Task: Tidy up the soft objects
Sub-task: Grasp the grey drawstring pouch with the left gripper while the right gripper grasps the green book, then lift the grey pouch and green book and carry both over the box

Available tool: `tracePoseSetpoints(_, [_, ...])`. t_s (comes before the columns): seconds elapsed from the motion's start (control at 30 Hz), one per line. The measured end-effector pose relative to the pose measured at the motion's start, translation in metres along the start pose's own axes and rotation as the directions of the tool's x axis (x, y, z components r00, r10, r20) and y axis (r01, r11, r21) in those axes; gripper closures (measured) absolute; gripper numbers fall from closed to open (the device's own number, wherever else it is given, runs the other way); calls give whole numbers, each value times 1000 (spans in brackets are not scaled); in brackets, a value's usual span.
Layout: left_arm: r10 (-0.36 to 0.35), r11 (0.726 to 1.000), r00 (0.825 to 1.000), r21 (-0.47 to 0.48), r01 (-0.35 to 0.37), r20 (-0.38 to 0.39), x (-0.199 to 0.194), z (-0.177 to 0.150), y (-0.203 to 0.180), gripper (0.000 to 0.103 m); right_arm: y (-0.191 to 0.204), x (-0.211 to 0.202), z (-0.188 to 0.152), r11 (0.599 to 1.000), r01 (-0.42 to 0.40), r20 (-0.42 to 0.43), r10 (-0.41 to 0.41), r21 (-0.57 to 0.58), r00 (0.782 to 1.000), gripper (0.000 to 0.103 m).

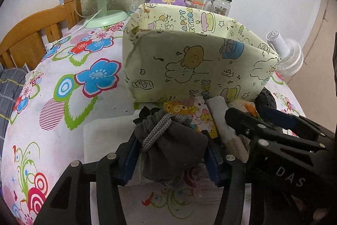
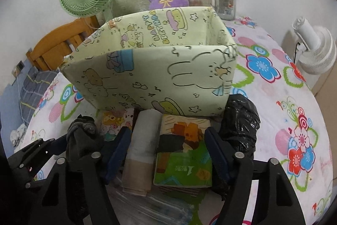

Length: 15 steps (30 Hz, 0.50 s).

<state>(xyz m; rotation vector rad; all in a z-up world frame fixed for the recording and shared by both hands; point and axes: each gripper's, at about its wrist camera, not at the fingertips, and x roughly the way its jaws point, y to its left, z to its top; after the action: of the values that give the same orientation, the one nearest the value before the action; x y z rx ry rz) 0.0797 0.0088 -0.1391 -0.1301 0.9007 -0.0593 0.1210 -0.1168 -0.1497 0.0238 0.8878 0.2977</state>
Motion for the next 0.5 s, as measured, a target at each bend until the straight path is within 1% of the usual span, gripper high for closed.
tracePoseSetpoints(0.13, [-7,1000,1000,7,7,6,-1,1,-4,48,-8,-2,0,1000,8,-9,-7,28,1000,37])
tracePoseSetpoints(0.27, [14,1000,1000,24,-14,3,2,-1,-9,48,-18,6,-3,997,22,-44,-19,74,999,38])
tracePoseSetpoints(0.33, [15,1000,1000,22,-15,0,2,0,-9,48,-22,10,-5,995,15,-52,-10,100,999,38])
tracePoseSetpoints(0.37, [17,1000,1000,23,-17,-2,3,0,-9,48,-22,10,-5,995,16,-50,-11,102,999,39])
tracePoseSetpoints(0.43, [25,999,1000,31,-25,-1,3,1,-11,48,-21,11,-5,995,13,-55,-8,99,998,49])
tracePoseSetpoints(0.5, [23,999,1000,31,-23,-2,3,1,-11,48,-21,13,-5,994,5,-68,2,111,998,50])
